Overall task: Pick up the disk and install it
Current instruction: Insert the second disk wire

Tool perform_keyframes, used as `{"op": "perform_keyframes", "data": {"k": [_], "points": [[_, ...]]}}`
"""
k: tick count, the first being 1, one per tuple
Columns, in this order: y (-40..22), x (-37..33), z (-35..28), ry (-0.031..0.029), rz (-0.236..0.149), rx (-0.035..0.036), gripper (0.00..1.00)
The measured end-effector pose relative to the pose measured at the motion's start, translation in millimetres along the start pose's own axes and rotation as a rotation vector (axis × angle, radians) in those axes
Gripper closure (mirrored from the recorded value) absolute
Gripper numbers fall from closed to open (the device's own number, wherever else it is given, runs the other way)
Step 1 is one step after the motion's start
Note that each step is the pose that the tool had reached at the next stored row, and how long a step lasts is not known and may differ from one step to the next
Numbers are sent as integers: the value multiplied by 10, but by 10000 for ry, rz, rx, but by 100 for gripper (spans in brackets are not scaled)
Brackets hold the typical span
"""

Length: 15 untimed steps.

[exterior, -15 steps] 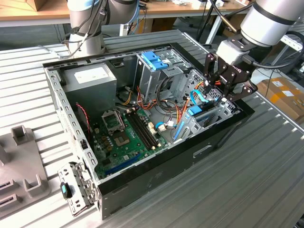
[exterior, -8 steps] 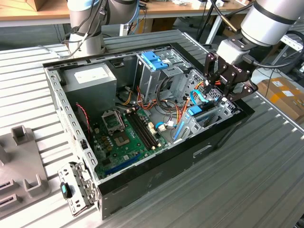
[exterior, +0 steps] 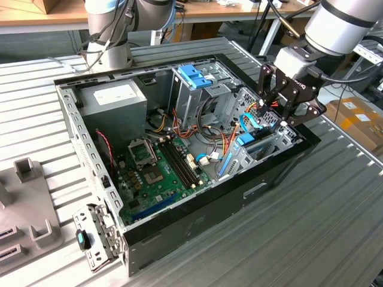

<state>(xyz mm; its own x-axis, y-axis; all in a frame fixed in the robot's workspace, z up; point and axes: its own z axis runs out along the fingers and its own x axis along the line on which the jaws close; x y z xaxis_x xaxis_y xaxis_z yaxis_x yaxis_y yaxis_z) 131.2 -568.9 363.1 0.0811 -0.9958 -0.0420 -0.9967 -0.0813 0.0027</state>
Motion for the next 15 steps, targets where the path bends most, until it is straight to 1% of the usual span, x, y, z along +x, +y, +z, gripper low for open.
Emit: {"op": "perform_keyframes", "data": {"k": [10, 15], "points": [[-2, -3, -5, 2, 0, 0, 52], [-29, -12, -4, 1, 0, -1, 52]]}}
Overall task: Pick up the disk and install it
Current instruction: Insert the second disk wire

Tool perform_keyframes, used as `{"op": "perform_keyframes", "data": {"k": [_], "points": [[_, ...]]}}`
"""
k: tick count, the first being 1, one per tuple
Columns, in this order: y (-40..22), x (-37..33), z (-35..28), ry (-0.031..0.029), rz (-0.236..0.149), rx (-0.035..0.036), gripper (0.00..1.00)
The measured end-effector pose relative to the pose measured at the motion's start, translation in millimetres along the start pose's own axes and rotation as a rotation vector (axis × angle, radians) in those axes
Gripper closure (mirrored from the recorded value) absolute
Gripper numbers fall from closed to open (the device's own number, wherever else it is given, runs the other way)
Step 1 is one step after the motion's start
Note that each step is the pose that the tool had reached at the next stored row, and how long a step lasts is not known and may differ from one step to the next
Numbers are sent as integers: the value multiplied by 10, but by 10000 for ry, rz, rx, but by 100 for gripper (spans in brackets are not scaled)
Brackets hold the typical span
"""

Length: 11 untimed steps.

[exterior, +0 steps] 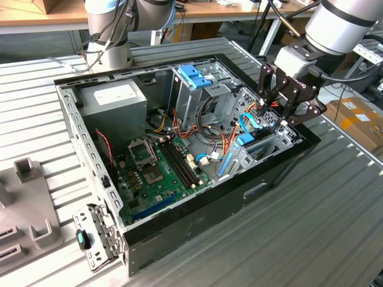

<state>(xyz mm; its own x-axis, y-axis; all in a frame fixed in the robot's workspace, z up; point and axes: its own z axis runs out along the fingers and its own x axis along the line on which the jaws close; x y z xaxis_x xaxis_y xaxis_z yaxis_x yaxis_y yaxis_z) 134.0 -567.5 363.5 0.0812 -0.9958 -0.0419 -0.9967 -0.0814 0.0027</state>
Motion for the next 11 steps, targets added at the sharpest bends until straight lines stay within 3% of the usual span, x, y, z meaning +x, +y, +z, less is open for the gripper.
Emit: {"op": "perform_keyframes", "data": {"k": [11], "points": [[-73, -23, 1, 1, 0, 0, 52]]}}
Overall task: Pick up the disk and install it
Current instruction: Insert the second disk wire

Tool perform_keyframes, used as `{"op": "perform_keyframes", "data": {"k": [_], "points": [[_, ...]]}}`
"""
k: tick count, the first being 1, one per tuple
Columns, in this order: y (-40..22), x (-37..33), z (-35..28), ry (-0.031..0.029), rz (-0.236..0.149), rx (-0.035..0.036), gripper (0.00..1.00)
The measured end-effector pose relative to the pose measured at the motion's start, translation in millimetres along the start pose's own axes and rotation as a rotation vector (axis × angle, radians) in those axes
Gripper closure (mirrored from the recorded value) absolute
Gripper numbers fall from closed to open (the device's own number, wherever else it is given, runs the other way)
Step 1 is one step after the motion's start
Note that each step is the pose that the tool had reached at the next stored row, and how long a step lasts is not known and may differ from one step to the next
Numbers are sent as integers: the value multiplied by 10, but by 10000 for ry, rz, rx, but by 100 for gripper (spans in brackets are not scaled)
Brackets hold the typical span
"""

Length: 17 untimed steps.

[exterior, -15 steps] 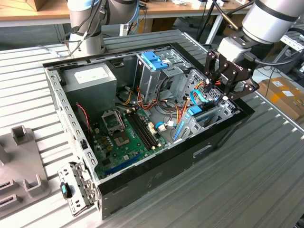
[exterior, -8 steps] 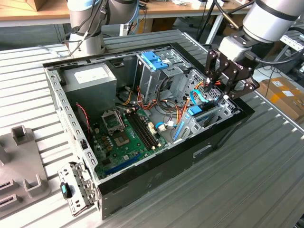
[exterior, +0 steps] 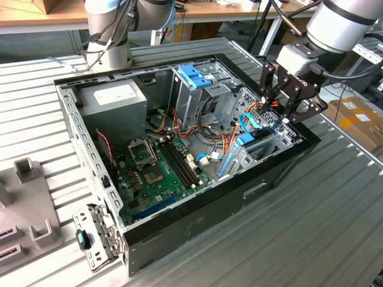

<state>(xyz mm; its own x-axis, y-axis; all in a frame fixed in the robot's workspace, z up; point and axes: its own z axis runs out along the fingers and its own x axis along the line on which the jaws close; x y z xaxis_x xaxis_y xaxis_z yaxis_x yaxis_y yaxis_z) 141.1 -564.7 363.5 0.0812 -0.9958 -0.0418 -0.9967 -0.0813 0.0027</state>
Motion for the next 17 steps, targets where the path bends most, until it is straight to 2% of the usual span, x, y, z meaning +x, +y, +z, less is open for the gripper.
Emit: {"op": "perform_keyframes", "data": {"k": [17], "points": [[-60, -6, 0, 0, 1, 0, 52]]}}
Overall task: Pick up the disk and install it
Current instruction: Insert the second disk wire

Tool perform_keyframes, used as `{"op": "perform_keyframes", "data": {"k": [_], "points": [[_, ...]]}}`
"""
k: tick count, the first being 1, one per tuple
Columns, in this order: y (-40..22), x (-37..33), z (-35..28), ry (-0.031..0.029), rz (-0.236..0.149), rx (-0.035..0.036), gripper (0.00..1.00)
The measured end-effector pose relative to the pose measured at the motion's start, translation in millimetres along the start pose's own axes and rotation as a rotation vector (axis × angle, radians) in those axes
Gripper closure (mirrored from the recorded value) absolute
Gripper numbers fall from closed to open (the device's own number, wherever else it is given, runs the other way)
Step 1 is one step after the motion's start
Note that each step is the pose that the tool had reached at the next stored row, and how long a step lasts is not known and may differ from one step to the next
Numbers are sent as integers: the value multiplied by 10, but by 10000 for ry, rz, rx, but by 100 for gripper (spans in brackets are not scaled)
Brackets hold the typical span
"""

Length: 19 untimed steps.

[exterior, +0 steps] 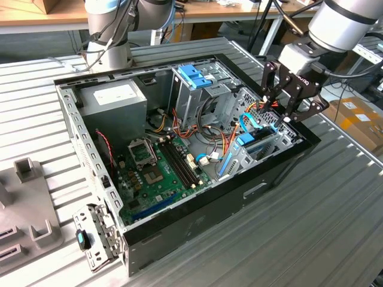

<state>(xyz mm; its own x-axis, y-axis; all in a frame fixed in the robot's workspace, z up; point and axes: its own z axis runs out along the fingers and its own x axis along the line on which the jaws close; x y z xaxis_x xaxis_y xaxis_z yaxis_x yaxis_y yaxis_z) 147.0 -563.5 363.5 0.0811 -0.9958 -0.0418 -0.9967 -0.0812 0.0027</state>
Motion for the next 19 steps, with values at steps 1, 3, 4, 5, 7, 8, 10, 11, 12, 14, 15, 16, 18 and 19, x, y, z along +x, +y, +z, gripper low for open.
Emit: {"op": "perform_keyframes", "data": {"k": [1, 3, 4, 5, 7, 8, 10, 11, 12, 14, 15, 16, 18, 19], "points": [[-2, 0, 0, -1, -1, 0, 52], [-3, -1, 1, -2, -1, 0, 52], [-3, -2, 1, -2, -1, 0, 52], [-5, -6, 0, 0, -1, 0, 52], [-9, -11, 1, -1, -1, 0, 52], [-11, -14, 1, -1, -1, 0, 52], [-18, -21, 1, 0, -1, 0, 52], [-21, -24, 1, -1, -1, 0, 52], [-23, -27, 1, -1, -1, 0, 52], [-30, -34, 2, -1, -1, 0, 52], [-32, -37, 2, -1, 0, 0, 52], [-35, -41, 2, 0, -1, 0, 52], [-39, -46, 2, -1, 0, 0, 52], [-41, -49, 2, 0, 0, 0, 52]]}}
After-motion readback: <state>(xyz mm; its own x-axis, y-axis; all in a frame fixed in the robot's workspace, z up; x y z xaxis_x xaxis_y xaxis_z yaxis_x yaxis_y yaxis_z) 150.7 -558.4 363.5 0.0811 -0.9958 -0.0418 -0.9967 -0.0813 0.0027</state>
